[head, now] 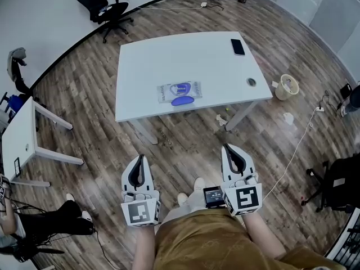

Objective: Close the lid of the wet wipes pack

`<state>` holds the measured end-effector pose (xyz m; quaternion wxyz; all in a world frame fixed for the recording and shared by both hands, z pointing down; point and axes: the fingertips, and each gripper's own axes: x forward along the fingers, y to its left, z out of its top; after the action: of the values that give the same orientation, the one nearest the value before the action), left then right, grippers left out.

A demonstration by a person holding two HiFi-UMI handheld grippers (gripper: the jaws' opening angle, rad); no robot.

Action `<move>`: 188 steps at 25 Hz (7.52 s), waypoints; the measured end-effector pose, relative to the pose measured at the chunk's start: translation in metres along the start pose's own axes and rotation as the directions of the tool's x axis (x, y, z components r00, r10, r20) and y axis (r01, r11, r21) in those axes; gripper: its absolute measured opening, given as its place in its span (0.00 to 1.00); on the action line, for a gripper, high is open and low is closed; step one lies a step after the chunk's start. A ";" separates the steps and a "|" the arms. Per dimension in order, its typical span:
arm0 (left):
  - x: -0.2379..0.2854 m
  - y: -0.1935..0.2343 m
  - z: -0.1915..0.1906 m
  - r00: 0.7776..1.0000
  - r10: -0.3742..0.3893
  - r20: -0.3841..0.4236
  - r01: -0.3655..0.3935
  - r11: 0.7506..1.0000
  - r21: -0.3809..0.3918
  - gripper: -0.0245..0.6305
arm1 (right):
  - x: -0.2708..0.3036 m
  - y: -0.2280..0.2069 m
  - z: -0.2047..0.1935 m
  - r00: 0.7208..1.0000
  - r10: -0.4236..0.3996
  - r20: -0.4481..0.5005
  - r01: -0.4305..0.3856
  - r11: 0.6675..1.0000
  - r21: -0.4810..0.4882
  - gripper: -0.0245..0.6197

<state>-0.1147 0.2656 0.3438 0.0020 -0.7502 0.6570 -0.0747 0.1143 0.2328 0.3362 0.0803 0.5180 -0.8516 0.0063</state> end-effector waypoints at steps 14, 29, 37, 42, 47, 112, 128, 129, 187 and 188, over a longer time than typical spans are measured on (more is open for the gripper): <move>0.041 -0.014 0.019 1.000 0.026 0.014 -0.027 0.998 0.053 0.04 | 0.028 -0.037 0.004 0.999 0.021 0.029 -0.021 1.000 0.019 0.05; 0.064 -0.022 0.020 1.000 0.017 0.005 -0.018 0.999 0.046 0.04 | 0.043 -0.058 -0.005 1.000 0.012 0.004 -0.012 0.999 0.047 0.05; 0.096 -0.011 0.015 1.000 -0.006 -0.013 0.006 0.998 0.063 0.04 | 0.081 -0.059 -0.004 1.000 0.011 -0.004 -0.010 0.999 0.044 0.05; 0.123 0.006 0.012 1.000 -0.017 -0.015 0.018 0.999 0.049 0.04 | 0.110 -0.059 -0.004 1.000 0.005 -0.020 -0.005 0.999 0.036 0.05; 0.145 0.030 0.008 1.000 -0.014 -0.023 0.015 0.999 0.038 0.04 | 0.143 -0.060 -0.004 1.000 -0.004 -0.030 0.004 1.000 0.027 0.05; 0.299 0.050 0.003 0.996 -0.021 -0.088 0.024 0.999 0.034 0.04 | 0.278 -0.136 -0.022 0.994 0.022 -0.106 -0.014 0.997 0.075 0.05; 0.324 0.057 -0.036 0.981 -0.102 -0.166 0.100 0.995 -0.016 0.04 | 0.302 -0.117 -0.057 0.977 0.032 -0.210 -0.020 0.998 0.060 0.05; 0.324 0.056 -0.040 0.979 -0.109 -0.173 0.107 0.994 -0.019 0.04 | 0.303 -0.115 -0.060 0.975 0.034 -0.218 -0.022 0.998 0.057 0.05; 0.314 0.004 -0.192 0.813 -0.309 -0.494 0.274 0.951 -0.143 0.04 | 0.291 -0.061 -0.198 0.826 0.202 -0.526 -0.142 0.978 0.153 0.05; 0.314 0.003 -0.194 0.808 -0.313 -0.499 0.277 0.950 -0.146 0.04 | 0.292 -0.060 -0.199 0.824 0.205 -0.529 -0.145 0.978 0.153 0.05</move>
<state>-0.1005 -0.0258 0.5702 -0.2106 -0.7949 0.5108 -0.2508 0.0622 -0.0336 0.5701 0.2890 0.4183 -0.8364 0.2047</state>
